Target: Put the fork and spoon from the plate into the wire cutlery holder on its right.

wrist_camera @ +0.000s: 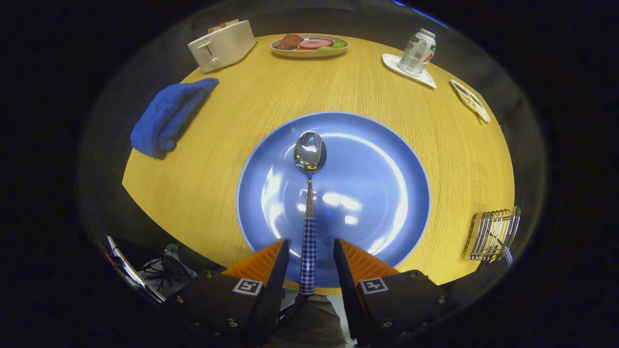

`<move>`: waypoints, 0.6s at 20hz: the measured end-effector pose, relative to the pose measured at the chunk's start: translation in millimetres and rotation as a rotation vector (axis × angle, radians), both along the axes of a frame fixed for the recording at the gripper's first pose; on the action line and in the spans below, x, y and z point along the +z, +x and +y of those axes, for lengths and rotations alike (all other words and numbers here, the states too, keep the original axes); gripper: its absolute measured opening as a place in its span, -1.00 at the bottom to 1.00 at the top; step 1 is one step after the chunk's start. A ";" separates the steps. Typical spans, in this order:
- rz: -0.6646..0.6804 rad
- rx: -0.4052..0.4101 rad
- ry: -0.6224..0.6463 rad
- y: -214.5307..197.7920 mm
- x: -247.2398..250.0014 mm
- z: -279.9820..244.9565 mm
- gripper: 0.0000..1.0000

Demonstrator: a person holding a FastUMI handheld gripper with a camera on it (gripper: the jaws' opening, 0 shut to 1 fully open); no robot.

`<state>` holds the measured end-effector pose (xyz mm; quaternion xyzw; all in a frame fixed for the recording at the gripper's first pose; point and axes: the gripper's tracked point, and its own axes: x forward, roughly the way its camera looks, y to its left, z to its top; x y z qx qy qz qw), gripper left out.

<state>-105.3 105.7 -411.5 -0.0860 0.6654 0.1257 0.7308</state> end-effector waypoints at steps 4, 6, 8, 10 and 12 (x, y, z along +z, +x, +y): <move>0.026 0.008 -0.003 1.0 -0.6 2.5 -0.69; 0.043 0.021 -0.014 1.2 -3.7 -0.8 -0.82; 0.060 0.045 -0.012 0.9 -0.3 -4.4 -0.82; 0.060 0.071 -0.016 1.8 8.6 -11.3 -0.82; 0.042 0.089 -0.034 6.2 22.7 -24.5 -0.82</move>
